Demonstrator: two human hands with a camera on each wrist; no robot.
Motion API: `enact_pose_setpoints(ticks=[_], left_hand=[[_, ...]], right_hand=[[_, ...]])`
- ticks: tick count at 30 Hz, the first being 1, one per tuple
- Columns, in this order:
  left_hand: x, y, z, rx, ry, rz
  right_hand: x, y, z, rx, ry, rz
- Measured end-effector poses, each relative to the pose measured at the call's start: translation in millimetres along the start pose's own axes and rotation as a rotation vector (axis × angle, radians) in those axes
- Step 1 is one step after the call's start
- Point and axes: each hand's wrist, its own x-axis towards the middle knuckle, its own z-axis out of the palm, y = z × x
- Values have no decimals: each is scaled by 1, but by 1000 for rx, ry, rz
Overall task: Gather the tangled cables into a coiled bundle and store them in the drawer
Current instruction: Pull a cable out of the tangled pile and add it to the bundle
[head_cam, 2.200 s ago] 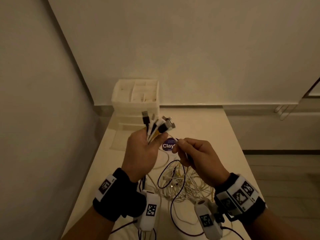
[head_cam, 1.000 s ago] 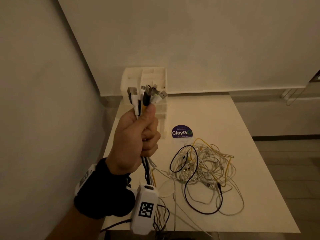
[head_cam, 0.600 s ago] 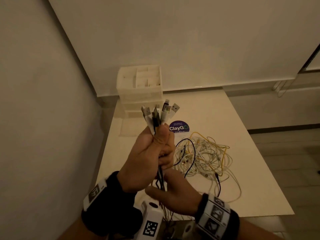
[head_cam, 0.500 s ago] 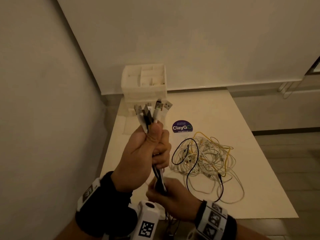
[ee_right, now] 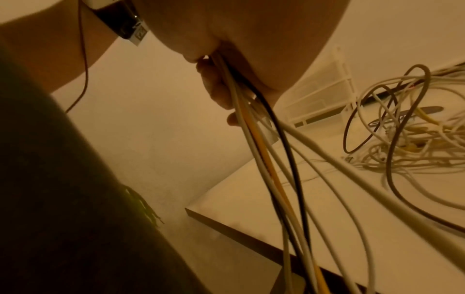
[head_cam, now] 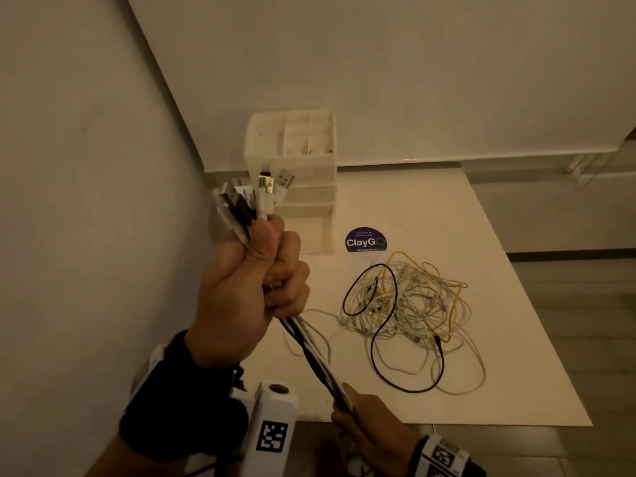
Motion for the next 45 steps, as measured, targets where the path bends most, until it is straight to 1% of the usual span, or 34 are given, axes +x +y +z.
enact_pose_setpoints(ticks=[5, 7, 9, 12, 13, 15, 19, 20, 22, 25, 28, 31, 34, 37, 38, 42, 43, 45], left_hand=[[-2, -20, 4, 85, 13, -24], [-3, -22, 2, 92, 37, -38], [-6, -19, -5, 57, 80, -50], [-12, -12, -15, 21, 125, -47], [-13, -12, -18, 34, 140, -41], [-17, -12, -22, 62, 169, -28], [-25, -8, -32, 60, 216, -7], [-27, -7, -35, 59, 227, -1], [-30, -5, -41, 56, 254, 9], [-35, -2, -49, 59, 287, 24], [-41, 1, -59, 74, 312, 31], [-45, 3, -69, 89, 359, 26], [-46, 3, -76, 87, 380, 28], [-42, 0, -78, 89, 367, 20], [-40, 0, -78, 94, 362, 16], [-29, -5, -75, 150, 365, 9], [-25, -6, -74, 178, 373, 4], [-17, -7, -71, 213, 381, -15]], right_hand=[[7, 7, 10, -66, -10, 52], [10, 7, 11, -37, -26, 60], [12, 3, 4, -15, -70, 45], [22, 0, -20, -96, -161, 29], [29, 2, -29, -131, -170, 34], [49, 6, -44, -237, -139, 63], [109, 23, -57, -419, 40, 169], [124, 29, -56, -459, 64, 186], [151, 38, -52, -529, 61, 226], [176, 46, -45, -681, -20, 291], [185, 57, -36, -844, -94, 369], [188, 69, -30, -900, -74, 399], [191, 72, -27, -837, -84, 442], [194, 64, -29, -582, -98, 505], [193, 56, -32, -525, -98, 505], [178, 15, -52, -417, -145, 403], [170, 4, -60, -329, -135, 376], [149, -18, -77, -79, -69, 316]])
